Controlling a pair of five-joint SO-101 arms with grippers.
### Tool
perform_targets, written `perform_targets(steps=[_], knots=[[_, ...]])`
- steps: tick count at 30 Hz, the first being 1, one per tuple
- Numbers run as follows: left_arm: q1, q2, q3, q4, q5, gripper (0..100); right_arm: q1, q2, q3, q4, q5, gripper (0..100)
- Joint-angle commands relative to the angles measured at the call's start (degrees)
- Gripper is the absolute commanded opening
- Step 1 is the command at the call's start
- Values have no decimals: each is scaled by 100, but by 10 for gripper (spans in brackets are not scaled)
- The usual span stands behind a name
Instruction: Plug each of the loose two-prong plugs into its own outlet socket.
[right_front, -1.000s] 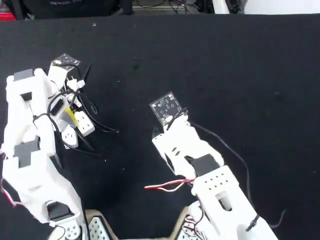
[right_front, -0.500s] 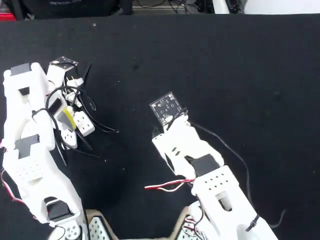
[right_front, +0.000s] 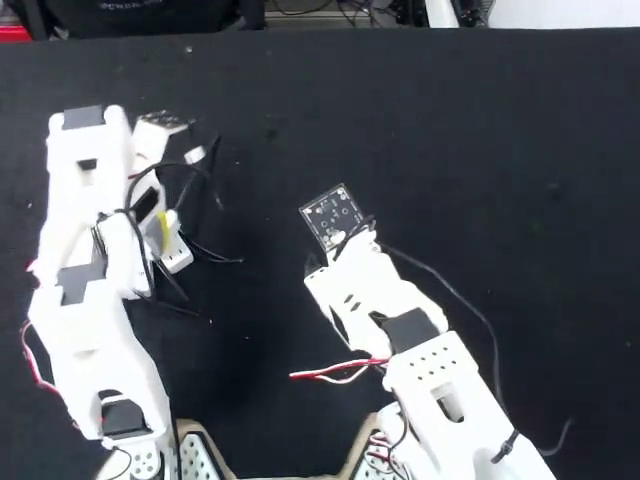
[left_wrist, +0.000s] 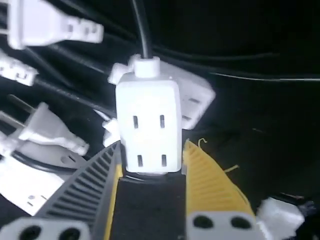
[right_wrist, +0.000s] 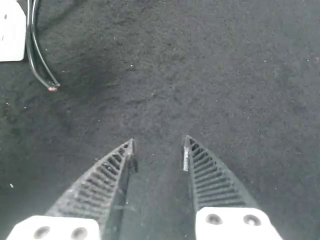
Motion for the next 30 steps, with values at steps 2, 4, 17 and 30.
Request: perform_targets(steps=[2,4,17,30], knots=[[664,-765,-637,273,1442,30,870,4,-233,-167,-70,145],[1051,-879,-532,264,1978,30,1336,4,-312,-176,-492,145],[3319,-879,1218,-1002,3059,168,2251,48,-154,-738,-1301,145],[2114,-870,-189,-202,3007,235,2242,48,-154,-730,-1292,145]])
